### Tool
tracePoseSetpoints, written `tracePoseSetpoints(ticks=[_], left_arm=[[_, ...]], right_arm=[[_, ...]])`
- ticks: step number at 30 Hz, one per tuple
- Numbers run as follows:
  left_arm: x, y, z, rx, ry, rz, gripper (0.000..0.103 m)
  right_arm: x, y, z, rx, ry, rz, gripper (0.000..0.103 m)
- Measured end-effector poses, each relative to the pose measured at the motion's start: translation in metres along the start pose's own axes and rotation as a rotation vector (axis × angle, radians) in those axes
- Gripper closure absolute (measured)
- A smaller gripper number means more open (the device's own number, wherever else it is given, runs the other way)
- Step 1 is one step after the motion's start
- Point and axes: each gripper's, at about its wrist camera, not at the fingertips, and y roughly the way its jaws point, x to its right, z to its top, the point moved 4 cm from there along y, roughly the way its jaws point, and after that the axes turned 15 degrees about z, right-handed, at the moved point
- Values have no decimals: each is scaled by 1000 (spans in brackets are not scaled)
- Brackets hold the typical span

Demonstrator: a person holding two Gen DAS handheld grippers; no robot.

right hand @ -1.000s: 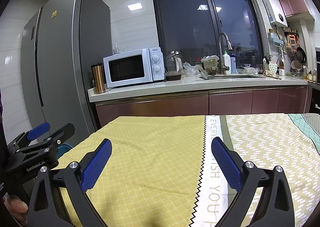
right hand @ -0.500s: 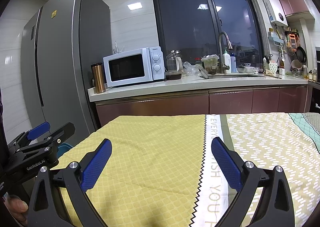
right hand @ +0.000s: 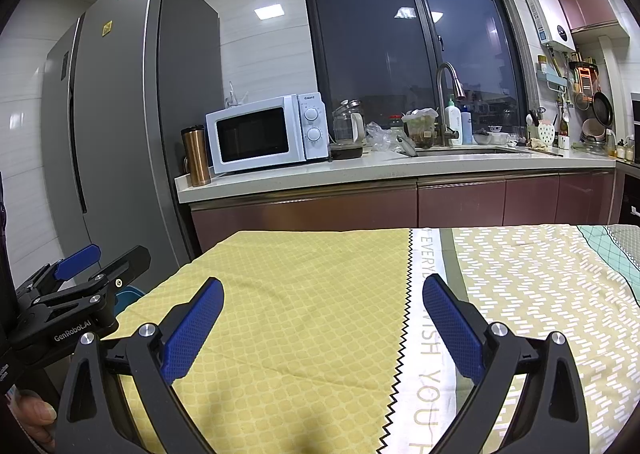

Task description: Collect trash

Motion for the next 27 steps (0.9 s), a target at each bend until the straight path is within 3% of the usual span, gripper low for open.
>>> tracePoseSetpoints(ticks=[27], left_arm=[[11, 4, -9, -16, 5, -10, 5]], right_arm=[[6, 4, 0, -5, 4, 8, 7]])
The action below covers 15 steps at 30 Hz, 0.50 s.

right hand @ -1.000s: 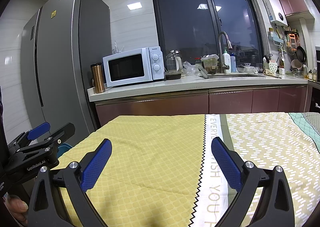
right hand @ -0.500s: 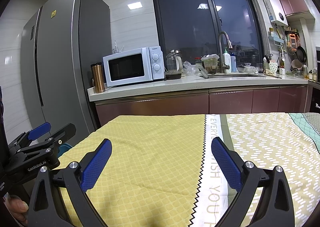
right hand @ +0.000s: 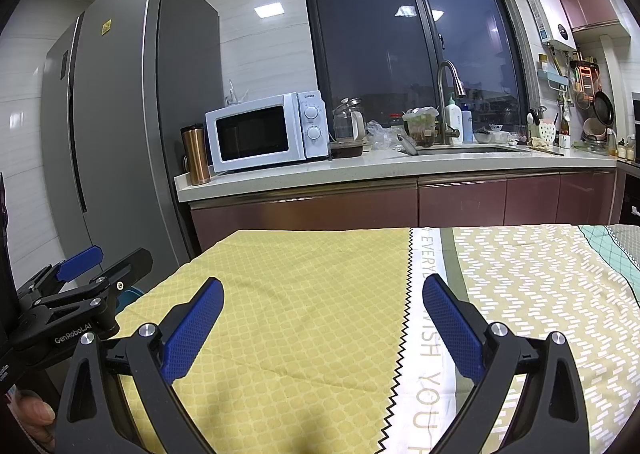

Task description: Collect trash

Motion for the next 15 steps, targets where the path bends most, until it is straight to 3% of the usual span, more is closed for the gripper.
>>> tracePoseSetpoints(ticks=[10, 15], left_arm=[[7, 3, -4, -27, 20, -24, 5], [13, 29, -8, -171, 40, -40, 5]], right_arm=[[1, 0, -2, -5, 6, 0, 7], [11, -1, -1, -26, 26, -7, 7]])
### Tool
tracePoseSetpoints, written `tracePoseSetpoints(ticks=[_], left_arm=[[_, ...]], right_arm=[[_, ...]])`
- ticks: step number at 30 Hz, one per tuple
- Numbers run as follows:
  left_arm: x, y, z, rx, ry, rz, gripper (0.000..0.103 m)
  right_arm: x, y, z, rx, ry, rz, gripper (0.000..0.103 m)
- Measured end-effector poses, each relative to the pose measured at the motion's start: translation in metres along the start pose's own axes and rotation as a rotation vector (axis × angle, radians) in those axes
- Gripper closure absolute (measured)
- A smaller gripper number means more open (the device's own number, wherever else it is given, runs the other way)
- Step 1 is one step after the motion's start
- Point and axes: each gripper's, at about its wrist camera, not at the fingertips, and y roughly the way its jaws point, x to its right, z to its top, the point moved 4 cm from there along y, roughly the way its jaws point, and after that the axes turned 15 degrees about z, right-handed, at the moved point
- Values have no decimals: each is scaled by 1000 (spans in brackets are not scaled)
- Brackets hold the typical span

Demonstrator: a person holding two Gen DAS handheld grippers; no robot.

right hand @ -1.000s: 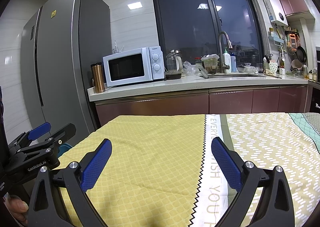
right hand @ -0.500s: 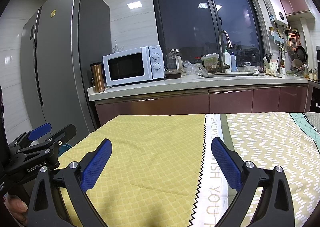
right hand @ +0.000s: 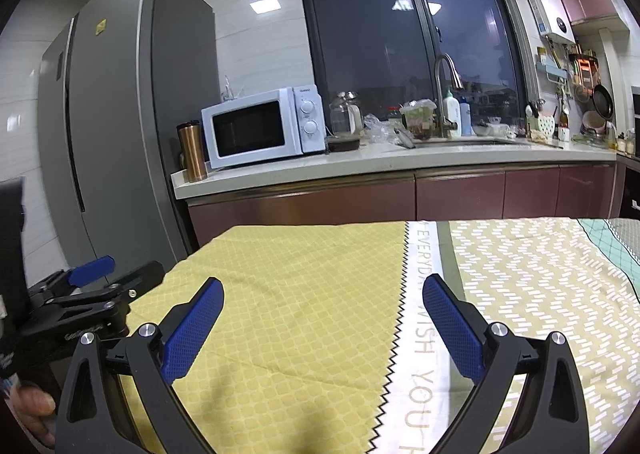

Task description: Collect trash

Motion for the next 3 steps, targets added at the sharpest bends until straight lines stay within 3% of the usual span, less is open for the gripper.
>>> tracePoseSetpoints(ticks=[3], left_arm=[[9, 29, 1, -118, 52, -1, 5]], right_arm=[[14, 2, 1, -32, 19, -25, 7]])
